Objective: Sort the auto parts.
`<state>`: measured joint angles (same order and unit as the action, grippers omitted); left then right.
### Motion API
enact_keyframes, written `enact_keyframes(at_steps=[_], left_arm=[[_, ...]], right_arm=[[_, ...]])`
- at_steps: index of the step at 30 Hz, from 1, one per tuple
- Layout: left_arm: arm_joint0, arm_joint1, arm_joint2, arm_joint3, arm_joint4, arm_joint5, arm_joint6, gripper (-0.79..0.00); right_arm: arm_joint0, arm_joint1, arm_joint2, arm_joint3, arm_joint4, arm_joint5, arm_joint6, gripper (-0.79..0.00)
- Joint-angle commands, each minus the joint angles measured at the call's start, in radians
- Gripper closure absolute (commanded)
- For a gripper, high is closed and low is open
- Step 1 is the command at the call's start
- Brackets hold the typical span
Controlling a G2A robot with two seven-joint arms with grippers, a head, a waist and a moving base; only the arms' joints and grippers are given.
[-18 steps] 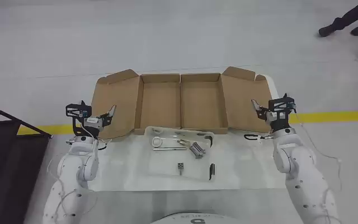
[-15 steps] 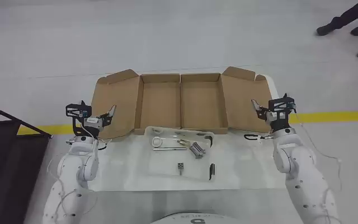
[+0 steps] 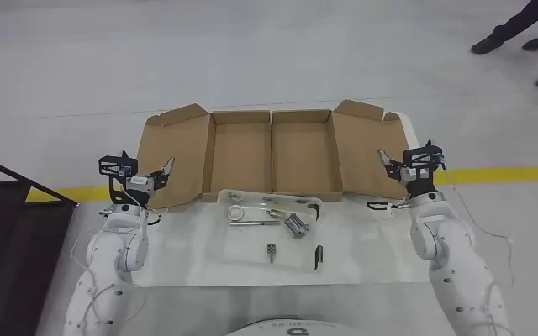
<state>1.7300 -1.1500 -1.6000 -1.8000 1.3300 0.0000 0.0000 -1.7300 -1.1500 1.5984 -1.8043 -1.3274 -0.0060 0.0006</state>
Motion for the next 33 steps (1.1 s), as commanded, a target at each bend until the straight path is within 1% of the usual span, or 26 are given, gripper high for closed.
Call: enact_keyframes(at_steps=[1,4,7,8,9,14,15,16,17,18,20,22,25,28,31,33], left_arm=[[0.0,0.0,0.0,0.0,0.0,0.0,0.0,-0.785],[0.0,0.0,0.0,0.0,0.0,0.0,0.0,-0.785],[0.0,0.0,0.0,0.0,0.0,0.0,0.0,-0.785],[0.0,0.0,0.0,0.0,0.0,0.0,0.0,-0.785],[0.0,0.0,0.0,0.0,0.0,0.0,0.0,-0.785],[0.0,0.0,0.0,0.0,0.0,0.0,0.0,-0.785],[0.0,0.0,0.0,0.0,0.0,0.0,0.0,-0.785],[0.0,0.0,0.0,0.0,0.0,0.0,0.0,-0.785],[0.0,0.0,0.0,0.0,0.0,0.0,0.0,-0.785],[0.0,0.0,0.0,0.0,0.0,0.0,0.0,-0.785],[0.0,0.0,0.0,0.0,0.0,0.0,0.0,-0.785],[0.0,0.0,0.0,0.0,0.0,0.0,0.0,-0.785],[0.0,0.0,0.0,0.0,0.0,0.0,0.0,-0.785],[0.0,0.0,0.0,0.0,0.0,0.0,0.0,-0.785],[0.0,0.0,0.0,0.0,0.0,0.0,0.0,-0.785],[0.0,0.0,0.0,0.0,0.0,0.0,0.0,-0.785]], right_arm=[[-0.003,0.002,0.001,-0.023,0.012,-0.054,0.009,-0.785],[-0.029,0.007,0.023,-0.072,0.024,-0.149,0.032,-0.785],[-0.058,0.016,0.038,-0.118,0.031,-0.29,0.067,-0.785],[-0.068,0.018,0.062,-0.126,0.036,-0.297,0.066,-0.785],[-0.076,0.017,0.082,-0.132,0.034,-0.271,0.048,-0.785],[-0.076,0.017,0.082,-0.132,0.034,-0.271,0.048,-0.785],[-0.076,0.018,0.076,-0.132,0.039,-0.289,0.051,-0.785],[-0.077,0.02,0.062,-0.133,0.059,-0.363,0.06,-0.785],[-0.07,0.025,0.067,-0.126,0.105,-0.473,0.074,-0.785],[-0.063,0.03,0.081,-0.129,0.124,-0.547,0.089,-0.785],[-0.07,0.039,0.085,-0.166,0.107,-0.667,0.113,-0.785],[-0.088,0.044,0.08,-0.206,0.082,-0.741,0.132,-0.785],[-0.111,0.052,0.043,-0.276,0.008,-0.845,0.178,-0.785],[-0.122,0.056,-0.004,-0.314,-0.062,-0.883,0.21,-0.785],[-0.112,0.055,-0.064,-0.326,-0.119,-0.848,0.243,-0.785],[-0.093,0.055,-0.112,-0.321,-0.147,-0.853,0.268,-0.785]])
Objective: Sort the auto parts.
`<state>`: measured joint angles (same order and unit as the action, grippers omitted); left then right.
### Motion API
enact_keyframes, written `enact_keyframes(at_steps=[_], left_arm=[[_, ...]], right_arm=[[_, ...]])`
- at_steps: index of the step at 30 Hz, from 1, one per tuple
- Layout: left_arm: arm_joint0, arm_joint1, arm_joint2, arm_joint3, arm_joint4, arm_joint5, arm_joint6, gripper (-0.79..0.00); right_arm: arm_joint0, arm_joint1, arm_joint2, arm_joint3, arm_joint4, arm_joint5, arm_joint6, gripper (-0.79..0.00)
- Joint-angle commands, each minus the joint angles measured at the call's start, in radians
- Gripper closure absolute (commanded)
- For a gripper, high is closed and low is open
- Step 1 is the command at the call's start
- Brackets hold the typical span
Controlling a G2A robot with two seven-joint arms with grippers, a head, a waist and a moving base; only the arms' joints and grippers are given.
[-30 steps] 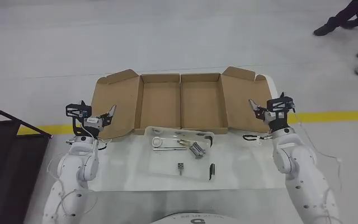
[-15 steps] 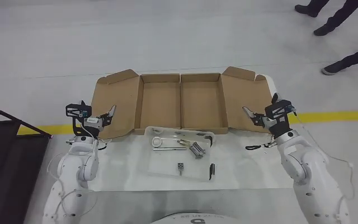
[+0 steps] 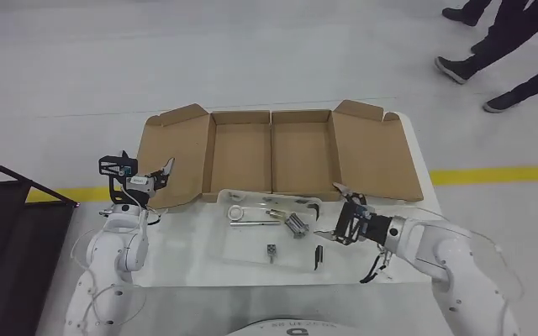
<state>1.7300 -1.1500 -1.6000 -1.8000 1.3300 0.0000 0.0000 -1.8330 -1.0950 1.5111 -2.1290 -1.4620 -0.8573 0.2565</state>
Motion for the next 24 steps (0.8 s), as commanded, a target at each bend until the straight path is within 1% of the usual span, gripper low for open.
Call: enact_keyframes(at_steps=[1,4,7,9,10,12,15,16,18,21,22,24], left_arm=[[0.0,0.0,0.0,0.0,0.0,0.0,0.0,-0.785],[0.0,0.0,0.0,0.0,0.0,0.0,0.0,-0.785],[0.0,0.0,0.0,0.0,0.0,0.0,0.0,-0.785],[0.0,0.0,0.0,0.0,0.0,0.0,0.0,-0.785],[0.0,0.0,0.0,0.0,0.0,0.0,0.0,-0.785],[0.0,0.0,0.0,0.0,0.0,0.0,0.0,-0.785],[0.0,0.0,0.0,0.0,0.0,0.0,0.0,-0.785],[0.0,0.0,0.0,0.0,0.0,0.0,0.0,-0.785],[0.0,0.0,0.0,0.0,0.0,0.0,0.0,-0.785],[0.0,0.0,0.0,0.0,0.0,0.0,0.0,-0.785],[0.0,0.0,0.0,0.0,0.0,0.0,0.0,-0.785],[0.0,0.0,0.0,0.0,0.0,0.0,0.0,-0.785]], right_arm=[[0.021,-0.001,-0.047,0.009,-0.024,0.003,0.023,-0.785],[0.056,-0.003,-0.116,0.032,-0.054,0.013,0.058,-0.785],[0.101,-0.005,-0.181,0.067,-0.06,-0.025,0.109,-0.785],[0.135,-0.007,-0.216,0.088,-0.049,-0.029,0.142,-0.785],[0.151,-0.009,-0.233,0.099,-0.045,-0.023,0.161,-0.76],[0.175,-0.012,-0.266,0.114,-0.039,-0.013,0.194,-0.745],[0.199,-0.015,-0.302,0.124,-0.043,0.012,0.234,-0.73],[0.205,-0.016,-0.313,0.128,-0.044,0.021,0.243,-0.736],[0.217,-0.017,-0.331,0.137,-0.045,0.029,0.259,-0.702],[0.236,-0.018,-0.357,0.159,-0.037,0.023,0.295,-0.69],[0.243,-0.019,-0.365,0.169,-0.038,0.029,0.312,-0.677],[0.258,-0.021,-0.384,0.182,-0.04,0.045,0.338,-0.677]])
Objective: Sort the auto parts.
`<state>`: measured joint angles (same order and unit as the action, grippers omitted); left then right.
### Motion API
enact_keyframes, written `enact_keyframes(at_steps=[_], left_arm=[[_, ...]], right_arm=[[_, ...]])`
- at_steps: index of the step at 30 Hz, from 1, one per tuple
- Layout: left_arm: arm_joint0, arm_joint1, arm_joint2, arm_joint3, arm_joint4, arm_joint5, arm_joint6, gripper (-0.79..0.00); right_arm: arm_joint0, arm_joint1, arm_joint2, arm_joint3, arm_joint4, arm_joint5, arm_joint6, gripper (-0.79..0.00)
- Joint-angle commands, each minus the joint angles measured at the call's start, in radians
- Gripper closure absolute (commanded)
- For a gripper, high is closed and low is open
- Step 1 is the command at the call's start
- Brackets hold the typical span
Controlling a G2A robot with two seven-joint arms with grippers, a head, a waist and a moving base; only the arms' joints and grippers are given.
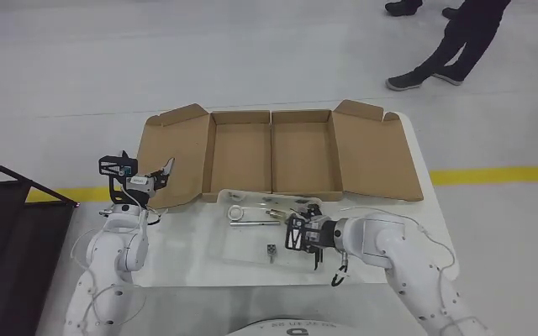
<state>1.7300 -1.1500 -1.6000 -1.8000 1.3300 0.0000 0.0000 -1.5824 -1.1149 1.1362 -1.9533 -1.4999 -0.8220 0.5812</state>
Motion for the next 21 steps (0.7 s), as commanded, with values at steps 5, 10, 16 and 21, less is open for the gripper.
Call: enact_keyframes(at_steps=[5,10,16,21], left_arm=[[0.0,0.0,0.0,0.0,0.0,0.0,0.0,-0.785],[0.0,0.0,0.0,0.0,0.0,0.0,0.0,-0.785],[0.0,0.0,0.0,0.0,0.0,0.0,0.0,-0.785],[0.0,0.0,0.0,0.0,0.0,0.0,0.0,-0.785]], right_arm=[[0.032,-0.006,-0.053,0.036,-0.032,0.065,0.05,-0.662],[0.046,-0.009,-0.079,0.064,-0.044,0.1,0.071,-0.64],[0.07,-0.012,-0.103,0.089,-0.025,0.119,0.124,-0.597],[0.102,-0.018,-0.132,0.12,-0.001,0.127,0.17,-0.443]])
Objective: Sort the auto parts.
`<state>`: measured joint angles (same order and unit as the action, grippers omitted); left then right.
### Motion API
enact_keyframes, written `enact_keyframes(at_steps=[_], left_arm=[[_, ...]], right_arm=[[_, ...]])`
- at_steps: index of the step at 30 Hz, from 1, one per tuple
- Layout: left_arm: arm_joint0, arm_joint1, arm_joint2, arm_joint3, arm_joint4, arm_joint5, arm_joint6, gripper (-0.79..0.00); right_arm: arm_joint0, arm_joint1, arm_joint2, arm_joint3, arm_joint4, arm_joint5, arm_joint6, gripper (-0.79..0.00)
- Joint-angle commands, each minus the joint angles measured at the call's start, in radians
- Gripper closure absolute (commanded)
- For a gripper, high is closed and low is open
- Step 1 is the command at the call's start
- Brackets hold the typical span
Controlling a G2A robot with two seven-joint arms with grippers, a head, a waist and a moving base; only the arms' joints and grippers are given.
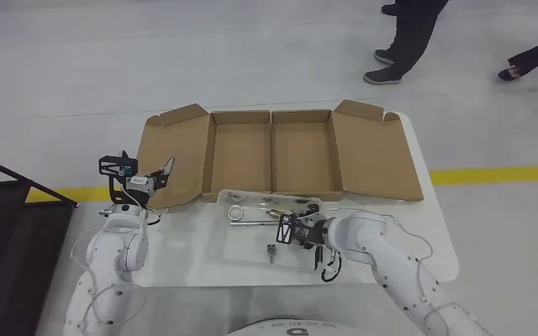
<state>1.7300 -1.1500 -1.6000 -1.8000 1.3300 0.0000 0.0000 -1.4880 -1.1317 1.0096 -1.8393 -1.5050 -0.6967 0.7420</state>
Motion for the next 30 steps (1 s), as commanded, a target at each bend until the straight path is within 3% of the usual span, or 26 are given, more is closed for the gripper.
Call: enact_keyframes(at_steps=[1,4,5,6,7,16,24,30], left_arm=[[0.0,0.0,0.0,0.0,0.0,0.0,0.0,-0.785],[0.0,0.0,0.0,0.0,0.0,0.0,0.0,-0.785],[0.0,0.0,0.0,0.0,0.0,0.0,0.0,-0.785],[0.0,0.0,0.0,0.0,0.0,0.0,0.0,-0.785],[0.0,0.0,0.0,0.0,0.0,0.0,0.0,-0.785],[0.0,0.0,0.0,0.0,0.0,0.0,0.0,-0.785],[0.0,0.0,0.0,0.0,0.0,0.0,0.0,-0.785],[0.0,0.0,0.0,0.0,0.0,0.0,0.0,-0.785]], right_arm=[[0.013,-0.002,-0.011,0.011,0.01,0.002,0.018,-0.391],[0.031,-0.005,-0.025,0.02,0.023,0.006,0.037,-0.286],[0.035,-0.005,-0.028,0.022,0.026,0.007,0.043,-0.197],[0.038,-0.006,-0.032,0.022,0.03,0.007,0.047,-0.169],[0.041,-0.006,-0.033,0.021,0.034,0.008,0.05,0.0],[-0.009,0.015,0.019,-0.061,0.06,-0.038,0.001,0.0],[-0.158,0.061,0.21,-0.189,0.118,-0.18,-0.265,0.0],[-0.199,0.08,0.341,-0.174,0.232,-0.244,-0.425,0.0]])
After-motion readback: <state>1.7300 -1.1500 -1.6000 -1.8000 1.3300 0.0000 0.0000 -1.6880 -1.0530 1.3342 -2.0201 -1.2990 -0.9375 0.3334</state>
